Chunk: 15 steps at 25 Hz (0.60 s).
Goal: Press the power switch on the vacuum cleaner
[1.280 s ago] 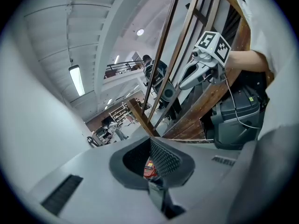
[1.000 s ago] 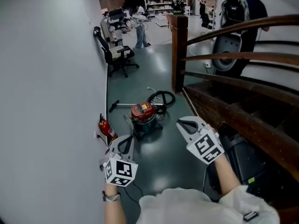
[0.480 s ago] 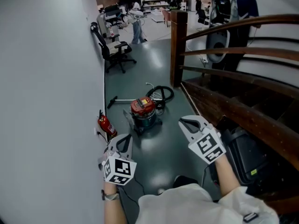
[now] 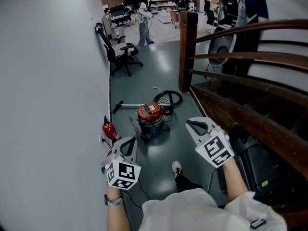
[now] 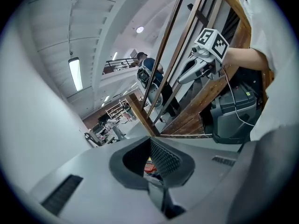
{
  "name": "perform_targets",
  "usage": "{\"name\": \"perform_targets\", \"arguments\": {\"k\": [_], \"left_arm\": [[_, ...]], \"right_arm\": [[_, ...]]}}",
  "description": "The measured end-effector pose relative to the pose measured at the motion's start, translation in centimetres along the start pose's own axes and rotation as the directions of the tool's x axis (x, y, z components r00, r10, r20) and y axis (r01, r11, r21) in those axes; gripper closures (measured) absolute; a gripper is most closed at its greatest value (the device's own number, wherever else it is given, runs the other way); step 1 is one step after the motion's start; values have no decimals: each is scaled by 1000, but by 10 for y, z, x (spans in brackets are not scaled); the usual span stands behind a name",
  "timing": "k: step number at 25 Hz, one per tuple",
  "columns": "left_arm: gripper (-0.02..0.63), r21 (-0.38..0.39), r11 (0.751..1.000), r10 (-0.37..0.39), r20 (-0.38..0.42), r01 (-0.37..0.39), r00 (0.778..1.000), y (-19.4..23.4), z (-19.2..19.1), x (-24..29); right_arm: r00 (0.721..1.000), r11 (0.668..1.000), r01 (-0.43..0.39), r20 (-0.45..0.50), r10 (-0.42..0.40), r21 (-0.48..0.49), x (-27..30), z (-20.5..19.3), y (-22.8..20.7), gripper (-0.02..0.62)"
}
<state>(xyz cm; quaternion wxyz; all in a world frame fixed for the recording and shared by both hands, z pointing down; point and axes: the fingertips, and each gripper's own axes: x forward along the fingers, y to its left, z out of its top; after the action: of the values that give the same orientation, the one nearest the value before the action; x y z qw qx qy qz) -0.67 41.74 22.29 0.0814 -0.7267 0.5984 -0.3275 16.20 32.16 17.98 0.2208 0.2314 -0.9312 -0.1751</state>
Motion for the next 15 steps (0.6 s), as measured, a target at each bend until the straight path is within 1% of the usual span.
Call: {"name": "perform_targets", "arguments": {"k": [2,7,11,15], "left_arm": [[607,-4,1000,11,-5,-11,1000,11,-1,13],[607,-4,1000,24,-4,-24,1000,35,7,49],[607,-5,1000,14,1,-14,1000,50,15,82],[607,-8,1000,0,-11,-1,1000,62,17,111]], "right_arm": [[1000,1000,-3,1,3,-18,15,-2,-11,565],[1000,999,-26,7,26,-28,49,-2,-38,565],[1000,999,-23,15,23,-22,73,-4,-66,565],[1000,1000,-25,2,25,-16,95,-12,-90,565]]}}
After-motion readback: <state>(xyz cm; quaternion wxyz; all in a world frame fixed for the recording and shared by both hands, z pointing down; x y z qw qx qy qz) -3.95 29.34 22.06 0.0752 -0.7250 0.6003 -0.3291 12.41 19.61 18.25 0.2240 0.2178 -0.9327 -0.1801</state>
